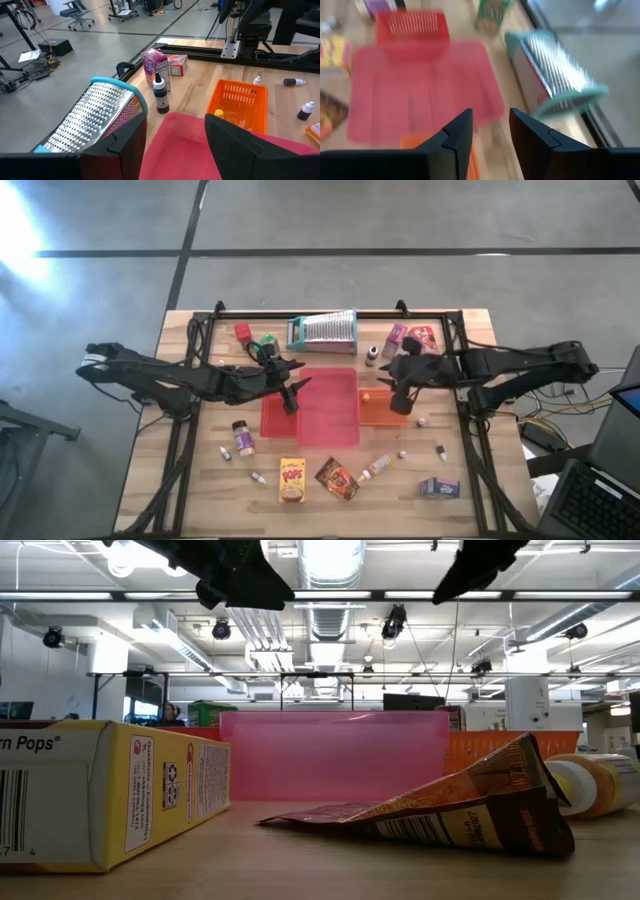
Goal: Pick & Place Kitchen Items
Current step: Put the green cereal box into the pink bin
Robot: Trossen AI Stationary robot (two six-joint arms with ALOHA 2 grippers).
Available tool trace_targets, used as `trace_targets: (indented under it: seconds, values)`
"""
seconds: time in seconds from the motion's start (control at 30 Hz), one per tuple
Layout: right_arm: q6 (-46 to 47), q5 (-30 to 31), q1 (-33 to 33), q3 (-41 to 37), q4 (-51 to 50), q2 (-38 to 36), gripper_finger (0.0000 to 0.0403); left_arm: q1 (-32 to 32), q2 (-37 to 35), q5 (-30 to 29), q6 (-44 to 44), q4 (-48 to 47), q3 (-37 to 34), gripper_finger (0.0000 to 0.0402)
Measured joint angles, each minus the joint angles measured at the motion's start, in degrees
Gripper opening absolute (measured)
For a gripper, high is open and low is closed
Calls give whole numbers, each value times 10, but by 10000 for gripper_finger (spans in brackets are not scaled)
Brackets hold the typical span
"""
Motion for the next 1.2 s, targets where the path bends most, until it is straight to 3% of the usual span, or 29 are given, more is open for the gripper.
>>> trace_targets:
  seconds: [0.13, 0.27, 0.57, 0.87, 1.2]
  values:
    - [32, 0, 0, 58, -105, 25, 106, 0, 0, 0, 0, 0, 0, 207]
    - [31, 0, -1, 90, -145, 46, 92, 0, 0, 0, 0, 0, 0, 207]
    - [14, -1, -74, 83, -158, 56, 78, 0, 0, 0, 0, 1, 0, 207]
    - [-23, -39, -179, 70, -145, 72, 105, 0, 0, 3, -37, -27, 0, 207]
    - [-32, -47, -185, 54, -120, 62, 128, 1, 0, 3, -14, -82, 0, 207]
